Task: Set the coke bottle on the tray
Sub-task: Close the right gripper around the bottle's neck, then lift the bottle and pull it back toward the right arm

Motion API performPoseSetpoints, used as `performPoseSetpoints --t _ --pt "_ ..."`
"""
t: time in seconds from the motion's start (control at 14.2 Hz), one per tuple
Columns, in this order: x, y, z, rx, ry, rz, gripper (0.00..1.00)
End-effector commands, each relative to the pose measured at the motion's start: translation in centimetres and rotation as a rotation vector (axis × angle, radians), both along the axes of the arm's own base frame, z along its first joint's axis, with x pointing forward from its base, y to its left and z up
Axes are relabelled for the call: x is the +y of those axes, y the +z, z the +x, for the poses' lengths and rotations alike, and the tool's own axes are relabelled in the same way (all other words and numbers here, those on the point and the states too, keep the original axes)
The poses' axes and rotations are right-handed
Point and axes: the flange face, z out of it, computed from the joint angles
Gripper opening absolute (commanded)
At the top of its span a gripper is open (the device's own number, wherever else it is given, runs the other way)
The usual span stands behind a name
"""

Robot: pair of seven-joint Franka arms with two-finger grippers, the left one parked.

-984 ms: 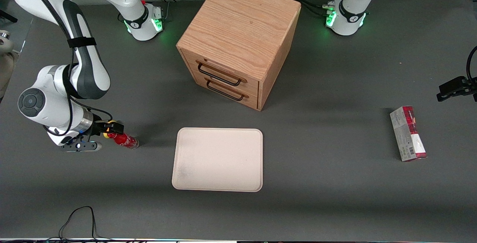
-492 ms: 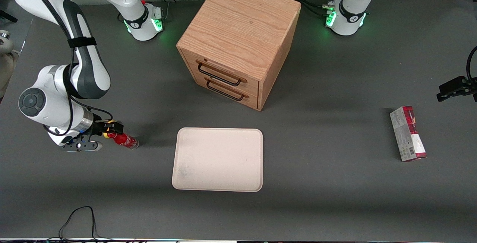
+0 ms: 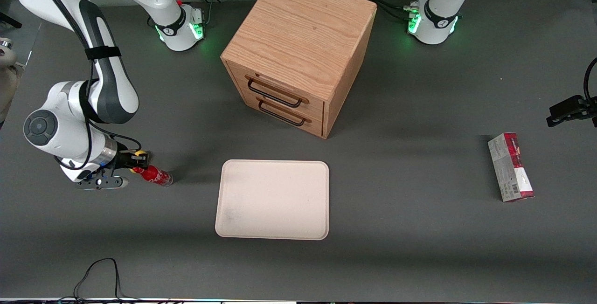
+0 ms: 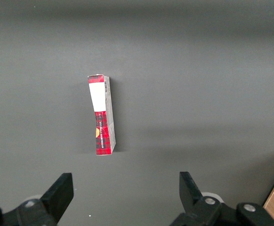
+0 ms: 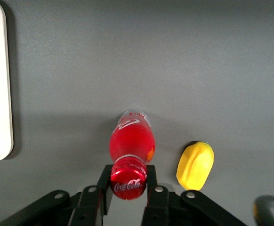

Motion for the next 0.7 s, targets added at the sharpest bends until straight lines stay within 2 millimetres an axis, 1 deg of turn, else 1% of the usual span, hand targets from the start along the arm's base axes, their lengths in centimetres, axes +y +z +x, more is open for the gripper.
performPoseSetpoints --t 0.0,0.14,0.21,0.28,0.42,0.63 --pt "-0.1 0.6 -0.5 -0.016 0.013 -0.003 0.0" --pt "0.0 1.9 -0.7 -0.016 0.01 0.001 0.0" --pt "0.0 3.3 -1.1 0.002 0.01 0.007 0.0" --pt "-0.1 5.1 -1.1 0.018 0.008 0.011 0.0" --pt "0.0 8.9 -0.8 0.075 0.009 0.016 0.0" --pt "-0.2 16.9 -0.3 0.124 0.015 0.018 0.0"
